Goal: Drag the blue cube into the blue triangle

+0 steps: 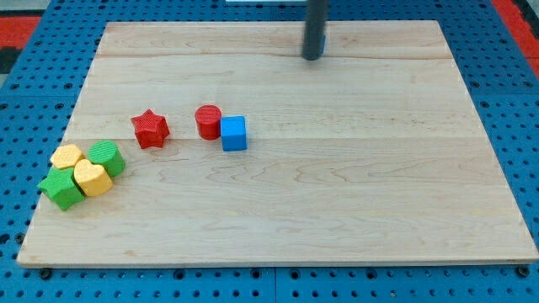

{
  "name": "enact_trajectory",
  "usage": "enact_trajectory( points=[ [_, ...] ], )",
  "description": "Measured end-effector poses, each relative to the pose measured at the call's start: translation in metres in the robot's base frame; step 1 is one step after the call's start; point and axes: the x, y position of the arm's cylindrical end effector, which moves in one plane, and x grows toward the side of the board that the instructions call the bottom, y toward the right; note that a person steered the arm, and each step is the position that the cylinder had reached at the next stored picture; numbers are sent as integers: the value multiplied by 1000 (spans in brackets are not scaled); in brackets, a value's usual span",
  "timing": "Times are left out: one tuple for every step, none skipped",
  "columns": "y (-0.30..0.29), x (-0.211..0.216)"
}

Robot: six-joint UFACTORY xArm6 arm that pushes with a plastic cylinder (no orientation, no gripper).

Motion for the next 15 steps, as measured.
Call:
enact_trajectory(
  points=[
    [-32, -6],
    [4, -24],
    [58, -19],
    [93, -19],
    [96, 27],
    [98, 119],
    [98, 152],
    [1, 162],
    [-26, 125],
    [-1, 168],
    [-19, 223],
    [-91, 216],
    [-108, 181],
    [-114, 129],
    [-89, 114]
  ],
)
